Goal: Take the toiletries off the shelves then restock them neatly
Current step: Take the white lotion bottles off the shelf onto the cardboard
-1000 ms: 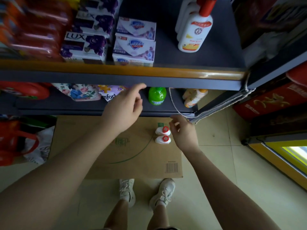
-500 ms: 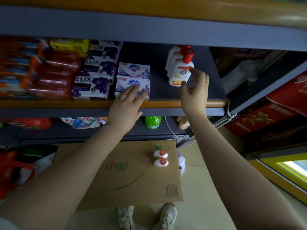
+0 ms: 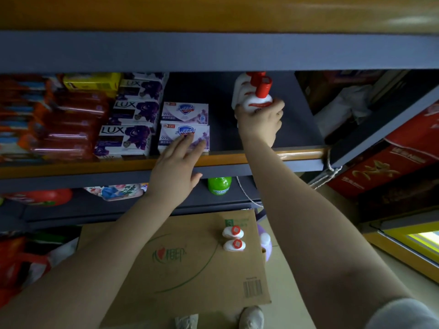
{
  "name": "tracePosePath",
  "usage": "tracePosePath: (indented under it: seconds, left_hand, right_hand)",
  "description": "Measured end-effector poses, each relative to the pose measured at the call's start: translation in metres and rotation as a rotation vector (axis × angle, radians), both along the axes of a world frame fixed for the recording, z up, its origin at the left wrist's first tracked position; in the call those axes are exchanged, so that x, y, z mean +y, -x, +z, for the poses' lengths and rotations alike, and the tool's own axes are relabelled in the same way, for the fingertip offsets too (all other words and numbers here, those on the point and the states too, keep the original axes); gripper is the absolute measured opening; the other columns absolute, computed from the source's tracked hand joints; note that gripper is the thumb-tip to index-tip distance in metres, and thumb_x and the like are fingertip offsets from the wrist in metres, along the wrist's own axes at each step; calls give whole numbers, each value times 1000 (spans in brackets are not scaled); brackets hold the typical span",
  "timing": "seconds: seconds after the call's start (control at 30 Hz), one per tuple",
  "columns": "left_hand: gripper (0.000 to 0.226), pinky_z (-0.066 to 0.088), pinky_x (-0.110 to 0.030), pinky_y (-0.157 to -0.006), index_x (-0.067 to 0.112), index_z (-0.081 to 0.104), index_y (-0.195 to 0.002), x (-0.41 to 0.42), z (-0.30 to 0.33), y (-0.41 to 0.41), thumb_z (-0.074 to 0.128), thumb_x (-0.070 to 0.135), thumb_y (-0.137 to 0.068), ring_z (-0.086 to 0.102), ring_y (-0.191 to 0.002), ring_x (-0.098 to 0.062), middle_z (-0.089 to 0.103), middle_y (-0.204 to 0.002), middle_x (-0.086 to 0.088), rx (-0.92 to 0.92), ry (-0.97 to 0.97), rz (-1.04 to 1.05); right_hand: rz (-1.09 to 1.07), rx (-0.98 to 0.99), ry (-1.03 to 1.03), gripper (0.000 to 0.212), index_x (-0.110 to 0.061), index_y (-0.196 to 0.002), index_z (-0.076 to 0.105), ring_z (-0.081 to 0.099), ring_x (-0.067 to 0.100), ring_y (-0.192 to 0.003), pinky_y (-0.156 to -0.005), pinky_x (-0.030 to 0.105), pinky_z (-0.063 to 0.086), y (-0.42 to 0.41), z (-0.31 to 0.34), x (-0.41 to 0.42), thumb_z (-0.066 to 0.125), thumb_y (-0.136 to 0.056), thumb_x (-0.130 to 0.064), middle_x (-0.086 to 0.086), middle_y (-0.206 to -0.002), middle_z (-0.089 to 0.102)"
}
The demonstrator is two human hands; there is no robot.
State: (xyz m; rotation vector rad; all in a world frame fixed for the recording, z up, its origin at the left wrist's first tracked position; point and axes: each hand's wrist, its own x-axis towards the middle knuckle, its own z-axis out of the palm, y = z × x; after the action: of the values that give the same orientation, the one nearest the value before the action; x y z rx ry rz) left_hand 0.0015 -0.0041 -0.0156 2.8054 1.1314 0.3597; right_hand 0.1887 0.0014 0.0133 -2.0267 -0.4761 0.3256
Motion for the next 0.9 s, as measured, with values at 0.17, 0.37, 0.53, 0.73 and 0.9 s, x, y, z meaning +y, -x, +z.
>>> tracePosePath:
  seconds: [0.17, 0.37, 0.53, 0.73, 0.9]
  left_hand:
    - [62, 34, -47, -108, 7, 42, -137, -6, 11, -2, 68, 20, -83, 34, -135, -32, 42, -142, -15, -186, 124, 2]
    - [57, 27, -3, -93, 8, 46, -132, -37, 42, -16, 65, 29, -83, 43, -113, -5, 51, -128, -7, -546, 235, -42]
    - [41, 38, -13, -72, 10, 58, -115, -73, 45, -36, 66, 31, -81, 52, -90, -8, 61, -105, -2, -583, 365, -81]
    - [20, 51, -22, -80, 29, 59, -106, -92, 40, -49, 62, 28, -86, 63, -93, -8, 66, -101, 10, -664, 940, 113]
    - [25, 52, -26, -62, 9, 60, -100, -115, 30, -60, 43, 26, -94, 66, -67, -14, 67, -84, -7, -1073, 1806, 346]
  right_hand:
    - [83, 102, -181, 48, -10, -101, 39, 57, 25, -93, -81, 39, 49, 3, 9, -22, 72, -70, -26, 7, -100, 58]
    - [293, 522, -480, 33, -10, -101, 49, 62, 23, -82, -69, 35, 56, 22, 21, -95, 71, -80, -22, 8, -87, 58]
    - [403, 716, -415, 28, -4, -105, 51, 63, 23, -80, -61, 27, 54, 30, 20, -137, 64, -86, -20, 14, -90, 60]
    - [459, 685, -319, 22, -9, -108, 57, 66, 17, -77, -58, 26, 52, 13, 26, -171, 51, -95, -26, 7, -89, 67]
    - [524, 552, -293, 24, -23, -87, 64, 47, 13, -68, -56, 18, 38, -7, 32, -189, 44, -98, -30, 4, -76, 54]
